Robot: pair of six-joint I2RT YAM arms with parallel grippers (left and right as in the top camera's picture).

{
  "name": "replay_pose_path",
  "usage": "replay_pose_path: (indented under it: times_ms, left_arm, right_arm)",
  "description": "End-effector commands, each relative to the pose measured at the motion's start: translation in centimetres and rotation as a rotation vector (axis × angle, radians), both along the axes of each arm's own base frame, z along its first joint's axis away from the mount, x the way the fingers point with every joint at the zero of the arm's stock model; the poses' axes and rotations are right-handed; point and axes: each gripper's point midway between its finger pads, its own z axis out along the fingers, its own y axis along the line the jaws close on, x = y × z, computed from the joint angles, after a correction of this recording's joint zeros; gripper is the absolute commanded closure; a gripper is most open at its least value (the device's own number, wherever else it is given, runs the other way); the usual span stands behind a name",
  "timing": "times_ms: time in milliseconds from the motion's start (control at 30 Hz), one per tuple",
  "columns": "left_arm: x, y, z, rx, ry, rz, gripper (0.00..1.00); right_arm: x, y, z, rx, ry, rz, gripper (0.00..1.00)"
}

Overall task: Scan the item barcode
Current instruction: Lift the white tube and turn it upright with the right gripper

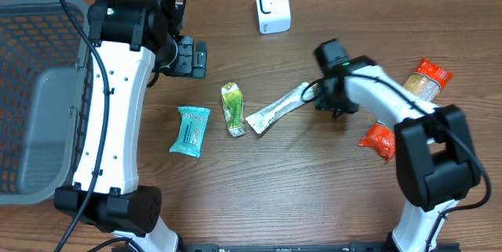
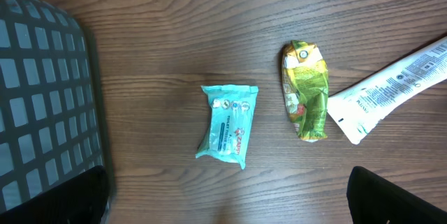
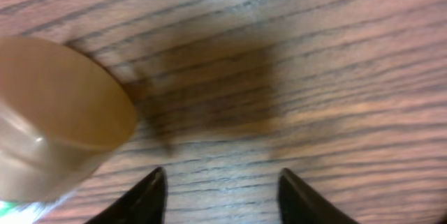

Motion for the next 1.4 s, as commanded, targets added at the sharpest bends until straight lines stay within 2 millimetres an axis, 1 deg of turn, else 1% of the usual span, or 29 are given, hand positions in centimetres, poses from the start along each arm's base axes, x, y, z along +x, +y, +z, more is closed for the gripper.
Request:
replay_pose_path:
  times_ms: [0,67,133,200,267,333,433,533,633,667,700,733,800,833,867,933,967,1000,1033,1133,1200,1233,1300,1367]
  left_arm:
    - [0.1,0.1,-0.3,0.004,0.009,-0.009,0.0]
    - [0.1,0.2,-0.3,0.004,0.009,-0.009,0.0]
    - [0.1,0.1,-0.3,0.004,0.009,-0.009,0.0]
    - [0.1,0.1,-0.3,0.004,0.009,-0.009,0.0]
    - [0.1,0.1,-0.3,0.004,0.009,-0.009,0.0]
    - [0.1,0.1,-0.3,0.004,0.009,-0.009,0.0]
    - [0.1,0.1,-0.3,0.004,0.009,-0.009,0.0]
    - [0.1,0.1,-0.3,0.004,0.009,-0.009,0.0]
    - [0.1,0.1,-0.3,0.004,0.009,-0.009,0.0]
    - [0.1,0.1,-0.3,0.004,0.009,-0.009,0.0]
    - [0.1,0.1,-0.3,0.004,0.009,-0.009,0.0]
    - [0.1,0.1,-0.3,0.004,0.009,-0.009,0.0]
    - [0.1,0.1,-0.3,0.004,0.009,-0.009,0.0]
    - [0.1,0.1,-0.3,0.004,0.009,-0.009,0.0]
    - [0.1,0.1,-0.3,0.004,0.009,-0.009,0.0]
    - [0.1,0.1,-0.3,0.004,0.009,-0.009,0.0]
    - [0.1,0.1,-0.3,0.004,0.009,-0.009,0.0]
    - [0.1,0.1,-0.3,0.004,0.009,-0.009,0.0]
    - [0.1,0.1,-0.3,0.004,0.009,-0.009,0.0]
    - [0.1,0.1,-0.3,0.004,0.009,-0.009,0.0]
    - [0.1,0.1,-0.3,0.004,0.009,-0.009,0.0]
    - [0.1,0.1,-0.3,0.004,0.009,-0.009,0.0]
    - [0.1,0.1,-0.3,0.004,0.009,-0.009,0.0]
    - [0.1,0.1,-0.3,0.004,0.009,-0.009,0.01]
  right_arm:
    - [0.0,4.2,2.3,0.371,0.057,0.057,0.36]
    - [-0.5,6.5,4.3,0.555,0.082,0.067,0.28]
    - [-1.2,8.4,6.0,0.695,0.12,0.063,0.25]
    - [-1.9,9.7,6.5,0.737,0.157,0.044,0.23]
    - [-2.4,10.9,6.2,0.724,0.175,0.02,0.19]
    - [-2.5,12.1,5.3,0.672,0.159,-0.017,0.16]
    - [-1.8,12.3,3.5,0.518,0.087,-0.141,0.05]
    - [-1.3,12.0,1.8,0.385,0.005,-0.248,0.02]
    - [-1.7,12.5,0.5,0.333,-0.014,-0.268,0.03]
    - [-2.0,12.7,0.1,0.324,-0.008,-0.262,0.05]
    - [-2.2,12.7,-0.3,0.316,0.001,-0.256,0.11]
    - [-2.5,12.5,-0.8,0.302,0.019,-0.255,0.23]
    - [-3.2,12.0,-1.1,0.277,0.046,-0.249,0.37]
    - [-3.4,11.8,-1.1,0.267,0.052,-0.222,0.47]
    - [-3.5,11.7,-1.1,0.265,0.056,-0.178,0.52]
    - [-3.7,12.1,-0.8,0.294,0.071,-0.065,0.58]
    - [-3.9,12.3,-0.6,0.314,0.079,0.026,0.59]
    - [-4.0,12.4,-0.5,0.329,0.086,0.102,0.64]
    - [-4.1,12.4,-0.4,0.345,0.09,0.175,0.66]
    - [-4.8,12.6,0.2,0.424,0.097,0.433,0.65]
    - [-5.3,12.5,0.6,0.476,0.095,0.566,0.58]
    - [-5.2,12.0,0.6,0.477,0.095,0.59,0.52]
    - [-4.9,10.8,0.6,0.473,0.097,0.58,0.42]
    - [-4.4,9.6,0.6,0.474,0.1,0.545,0.37]
